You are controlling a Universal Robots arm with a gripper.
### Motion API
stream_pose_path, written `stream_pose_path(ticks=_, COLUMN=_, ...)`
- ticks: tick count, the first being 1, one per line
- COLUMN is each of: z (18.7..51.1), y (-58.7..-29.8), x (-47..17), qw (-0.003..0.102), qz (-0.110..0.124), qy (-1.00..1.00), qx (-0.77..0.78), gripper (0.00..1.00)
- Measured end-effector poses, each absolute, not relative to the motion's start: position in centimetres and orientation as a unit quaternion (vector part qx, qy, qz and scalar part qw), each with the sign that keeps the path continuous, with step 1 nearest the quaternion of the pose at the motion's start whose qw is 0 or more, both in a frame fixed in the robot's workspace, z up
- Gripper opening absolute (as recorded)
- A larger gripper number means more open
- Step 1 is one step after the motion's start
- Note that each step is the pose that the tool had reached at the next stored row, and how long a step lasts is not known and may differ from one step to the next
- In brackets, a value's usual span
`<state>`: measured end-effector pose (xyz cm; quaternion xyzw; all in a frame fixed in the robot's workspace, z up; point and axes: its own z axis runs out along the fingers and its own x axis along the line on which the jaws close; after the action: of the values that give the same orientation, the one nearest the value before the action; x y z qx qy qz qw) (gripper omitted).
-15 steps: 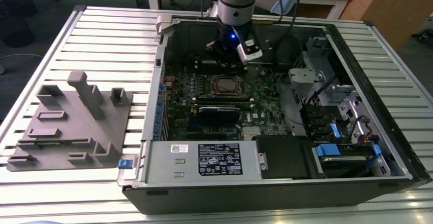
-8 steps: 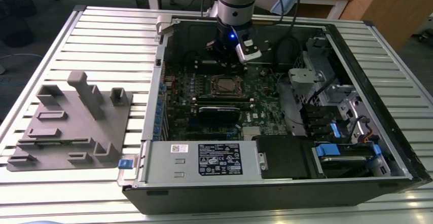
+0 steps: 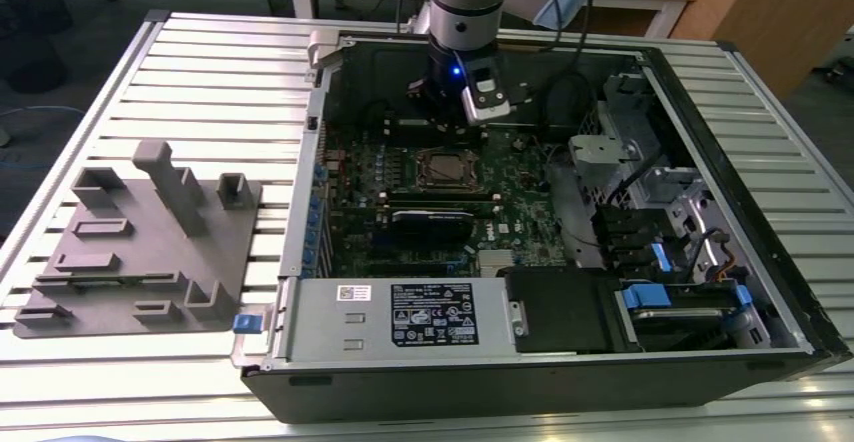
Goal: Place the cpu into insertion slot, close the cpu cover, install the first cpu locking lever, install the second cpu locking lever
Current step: 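Install the first cpu locking lever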
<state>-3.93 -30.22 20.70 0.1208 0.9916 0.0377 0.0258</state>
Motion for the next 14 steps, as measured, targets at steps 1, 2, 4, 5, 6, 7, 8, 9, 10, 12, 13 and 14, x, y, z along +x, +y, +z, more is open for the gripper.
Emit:
stream_pose_path(ticks=1, z=20.69, y=-30.22, x=-3.92, qw=0.026, qz=0.037, qy=0.991, qx=0.126, gripper=0.11)
stream_pose_path(ticks=2, z=20.69, y=-30.21, x=-3.92, qw=0.026, qz=0.037, qy=0.991, qx=0.130, gripper=0.11)
stream_pose_path(ticks=4, z=20.70, y=-30.21, x=-3.92, qw=0.026, qz=0.037, qy=0.990, qx=0.130, gripper=0.11)
stream_pose_path(ticks=5, z=20.69, y=-30.21, x=-3.92, qw=0.026, qz=0.037, qy=0.990, qx=0.130, gripper=0.11)
stream_pose_path(ticks=6, z=20.69, y=-30.21, x=-3.92, qw=0.026, qz=0.037, qy=0.990, qx=0.130, gripper=0.11)
stream_pose_path(ticks=7, z=20.69, y=-30.21, x=-3.92, qw=0.026, qz=0.037, qy=0.990, qx=0.130, gripper=0.11)
stream_pose_path(ticks=8, z=20.69, y=-30.21, x=-3.92, qw=0.026, qz=0.037, qy=0.990, qx=0.130, gripper=0.11)
stream_pose_path(ticks=9, z=20.68, y=-30.21, x=-3.91, qw=0.026, qz=0.037, qy=0.990, qx=0.131, gripper=0.11)
stream_pose_path(ticks=10, z=20.67, y=-30.21, x=-3.91, qw=0.026, qz=0.037, qy=0.990, qx=0.135, gripper=0.11)
stream_pose_path(ticks=12, z=20.63, y=-30.21, x=-3.91, qw=0.027, qz=0.037, qy=0.988, qx=0.148, gripper=0.11)
stream_pose_path(ticks=13, z=20.60, y=-30.21, x=-3.91, qw=0.027, qz=0.036, qy=0.987, qx=0.155, gripper=0.11)
stream_pose_path(ticks=14, z=20.59, y=-30.21, x=-3.91, qw=0.028, qz=0.036, qy=0.986, qx=0.162, gripper=0.11)
